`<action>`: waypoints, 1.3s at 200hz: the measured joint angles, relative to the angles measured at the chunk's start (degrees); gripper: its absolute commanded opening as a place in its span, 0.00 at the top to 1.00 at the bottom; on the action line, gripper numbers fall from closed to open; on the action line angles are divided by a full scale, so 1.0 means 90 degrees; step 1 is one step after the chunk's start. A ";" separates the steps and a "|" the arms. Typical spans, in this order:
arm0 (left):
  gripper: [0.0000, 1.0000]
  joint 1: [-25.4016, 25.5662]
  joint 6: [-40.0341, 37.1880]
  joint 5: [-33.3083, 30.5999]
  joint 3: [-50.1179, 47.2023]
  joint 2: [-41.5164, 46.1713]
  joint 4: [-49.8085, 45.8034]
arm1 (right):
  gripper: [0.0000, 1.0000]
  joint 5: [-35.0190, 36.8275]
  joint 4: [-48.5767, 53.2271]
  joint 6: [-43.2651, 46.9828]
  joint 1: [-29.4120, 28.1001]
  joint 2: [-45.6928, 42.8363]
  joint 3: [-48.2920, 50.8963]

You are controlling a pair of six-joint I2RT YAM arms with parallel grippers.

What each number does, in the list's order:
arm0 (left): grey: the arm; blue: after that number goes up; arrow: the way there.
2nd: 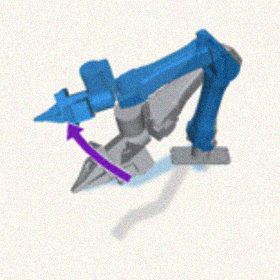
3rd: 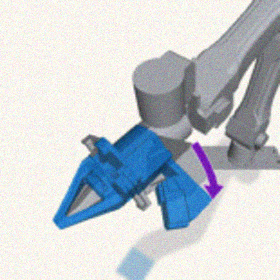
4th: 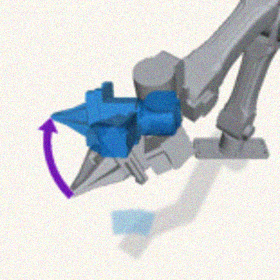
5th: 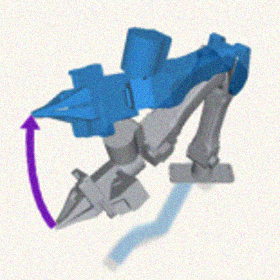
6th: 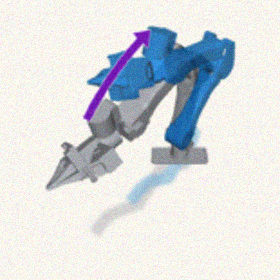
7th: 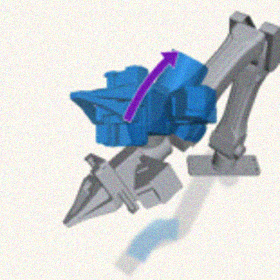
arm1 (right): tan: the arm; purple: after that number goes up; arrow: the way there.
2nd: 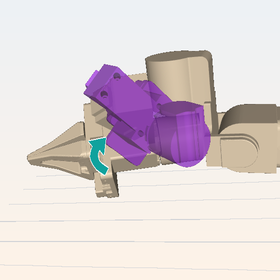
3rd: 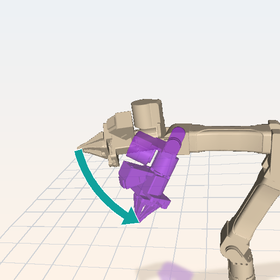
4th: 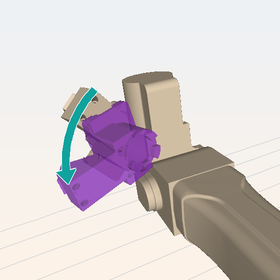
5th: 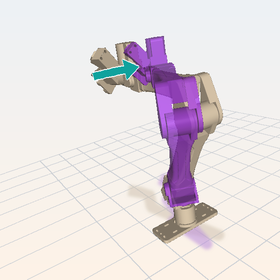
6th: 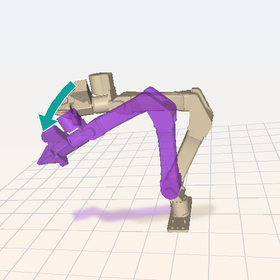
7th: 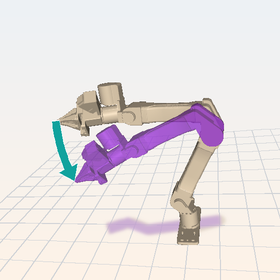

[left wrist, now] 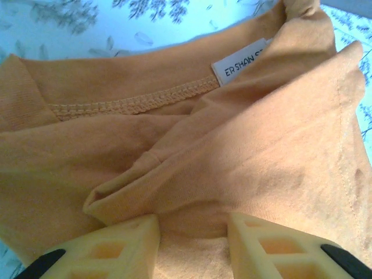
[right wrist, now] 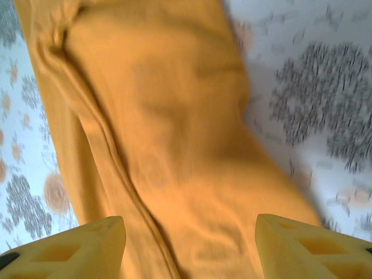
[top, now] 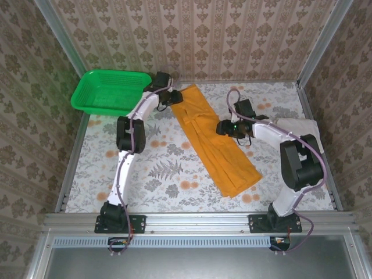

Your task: Fold and stack the t-shirts

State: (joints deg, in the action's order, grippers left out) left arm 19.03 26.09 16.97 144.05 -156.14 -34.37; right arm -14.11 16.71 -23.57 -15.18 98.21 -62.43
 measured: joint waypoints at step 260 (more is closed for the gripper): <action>0.00 -0.0117 0.0554 -0.0998 -0.8609 0.6725 0.2130 | 0.42 -0.0092 0.0505 -0.0780 -0.2997 -0.0308 0.0850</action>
State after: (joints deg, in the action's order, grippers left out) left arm 17.98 31.07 7.99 66.57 -95.61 -15.20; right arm -14.94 21.26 -30.59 -42.15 95.44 -54.78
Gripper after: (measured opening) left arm 0.997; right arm 0.578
